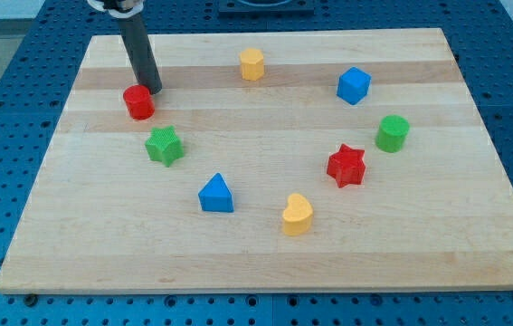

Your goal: Move the hexagon vertically above the red circle

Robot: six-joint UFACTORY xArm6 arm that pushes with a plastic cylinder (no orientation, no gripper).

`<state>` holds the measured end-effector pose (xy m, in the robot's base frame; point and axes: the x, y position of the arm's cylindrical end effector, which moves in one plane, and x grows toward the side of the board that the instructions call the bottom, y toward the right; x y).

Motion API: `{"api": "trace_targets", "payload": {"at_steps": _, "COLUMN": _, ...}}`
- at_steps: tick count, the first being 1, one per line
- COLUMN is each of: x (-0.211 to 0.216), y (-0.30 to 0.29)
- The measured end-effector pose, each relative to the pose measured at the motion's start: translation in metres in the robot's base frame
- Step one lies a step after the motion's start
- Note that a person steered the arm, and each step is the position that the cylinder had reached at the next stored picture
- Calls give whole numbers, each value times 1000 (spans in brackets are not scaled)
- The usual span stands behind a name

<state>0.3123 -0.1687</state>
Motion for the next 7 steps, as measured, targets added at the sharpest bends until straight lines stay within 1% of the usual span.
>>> {"api": "trace_targets", "payload": {"at_steps": 1, "x": -9, "y": 106}}
{"api": "trace_targets", "payload": {"at_steps": 2, "x": 3, "y": 189}}
{"api": "trace_targets", "payload": {"at_steps": 3, "x": 9, "y": 263}}
{"api": "trace_targets", "payload": {"at_steps": 4, "x": 11, "y": 310}}
{"api": "trace_targets", "payload": {"at_steps": 5, "x": -16, "y": 284}}
{"api": "trace_targets", "payload": {"at_steps": 6, "x": -64, "y": 247}}
{"api": "trace_targets", "payload": {"at_steps": 7, "x": -44, "y": 207}}
